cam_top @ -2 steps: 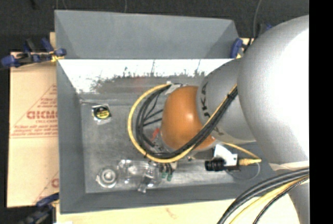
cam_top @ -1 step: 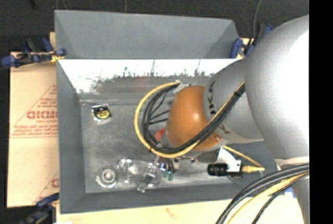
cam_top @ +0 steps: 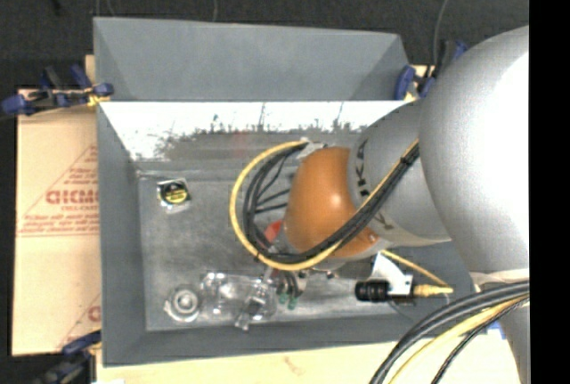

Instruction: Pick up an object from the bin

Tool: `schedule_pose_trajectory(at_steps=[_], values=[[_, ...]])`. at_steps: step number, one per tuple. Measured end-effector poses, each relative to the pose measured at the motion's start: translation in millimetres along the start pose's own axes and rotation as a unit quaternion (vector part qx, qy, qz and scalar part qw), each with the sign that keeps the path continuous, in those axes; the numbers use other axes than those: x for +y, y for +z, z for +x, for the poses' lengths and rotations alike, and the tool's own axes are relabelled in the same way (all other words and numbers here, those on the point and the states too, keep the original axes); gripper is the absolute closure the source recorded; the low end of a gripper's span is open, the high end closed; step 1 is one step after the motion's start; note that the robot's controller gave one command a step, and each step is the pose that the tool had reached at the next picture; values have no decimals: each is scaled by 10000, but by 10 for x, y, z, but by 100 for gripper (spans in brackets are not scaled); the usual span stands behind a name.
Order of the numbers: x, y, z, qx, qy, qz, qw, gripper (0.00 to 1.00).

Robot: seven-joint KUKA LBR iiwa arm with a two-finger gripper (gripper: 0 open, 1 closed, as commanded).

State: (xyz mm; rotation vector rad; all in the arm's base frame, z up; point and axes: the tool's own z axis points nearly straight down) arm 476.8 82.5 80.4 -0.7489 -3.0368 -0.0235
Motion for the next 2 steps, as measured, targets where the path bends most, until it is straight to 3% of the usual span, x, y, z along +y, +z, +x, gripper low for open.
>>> schedule_pose_trajectory(at_steps=[2], values=[[59, -212, 27, -85, -89, 50, 9999, 100]])
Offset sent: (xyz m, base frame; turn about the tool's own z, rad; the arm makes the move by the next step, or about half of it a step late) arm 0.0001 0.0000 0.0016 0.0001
